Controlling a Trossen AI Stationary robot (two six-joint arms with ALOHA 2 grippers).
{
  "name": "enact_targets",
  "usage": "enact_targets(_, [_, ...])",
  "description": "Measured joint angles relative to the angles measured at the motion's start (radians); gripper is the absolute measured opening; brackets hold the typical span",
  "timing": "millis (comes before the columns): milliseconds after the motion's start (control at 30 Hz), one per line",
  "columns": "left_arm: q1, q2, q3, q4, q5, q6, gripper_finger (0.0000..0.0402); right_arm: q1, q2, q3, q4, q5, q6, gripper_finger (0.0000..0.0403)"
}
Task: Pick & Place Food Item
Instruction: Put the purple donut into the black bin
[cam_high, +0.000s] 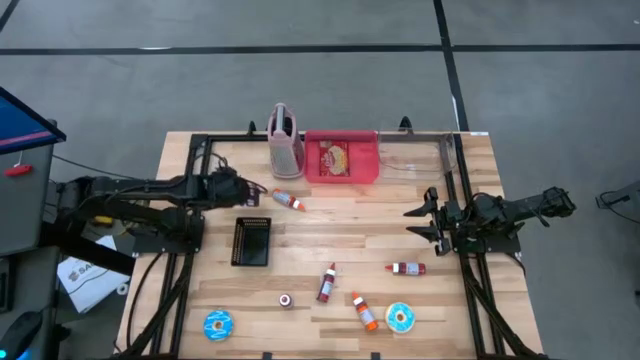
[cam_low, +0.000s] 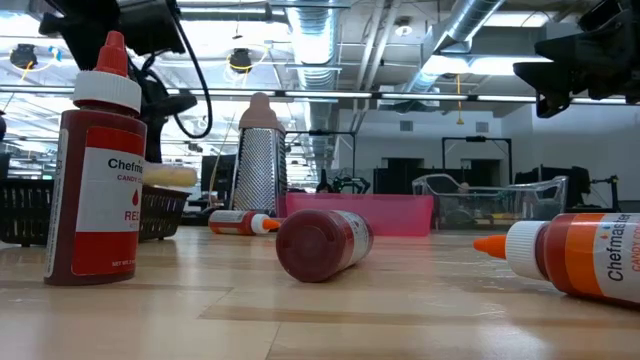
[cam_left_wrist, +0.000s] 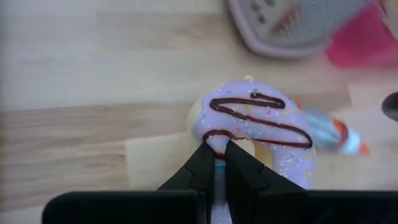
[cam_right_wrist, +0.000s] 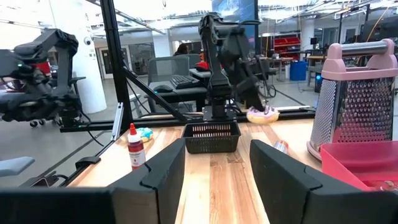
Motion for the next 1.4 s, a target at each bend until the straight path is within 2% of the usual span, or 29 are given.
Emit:
enact_targets(267, [-0.2, -0.023, 0.0, -0.004, -0.005, 0.003, 0.0018, 0.0, 0.0, 0.0, 0.005, 0.003, 0.004, 0.0175])
enact_targets(533, [-0.379, -0.112, 0.0, -0.001, -0.051, 0.003, 0.0021, 0.0, 0.0, 0.0, 0.008, 0.003, 0.006, 0.0175])
enact_targets(700, [-0.465, -0.115, 0.0, -0.001, -0.053, -0.001, 0.0038, 0.0, 0.0, 0.0, 0.016, 0.003, 0.006, 0.0175])
enact_targets(1033, [-0.524, -0.017, 0.0, -0.016, -0.084, -0.05, 0.0101, 0.0, 0.0, 0.0, 0.018, 0.003, 0.011, 0.0175])
enact_targets(1400, [-0.573, 0.074, 0.0, -0.084, -0.103, -0.184, 0.0108, 0.0, 0.0, 0.0, 0.014, 0.003, 0.021, 0.0175])
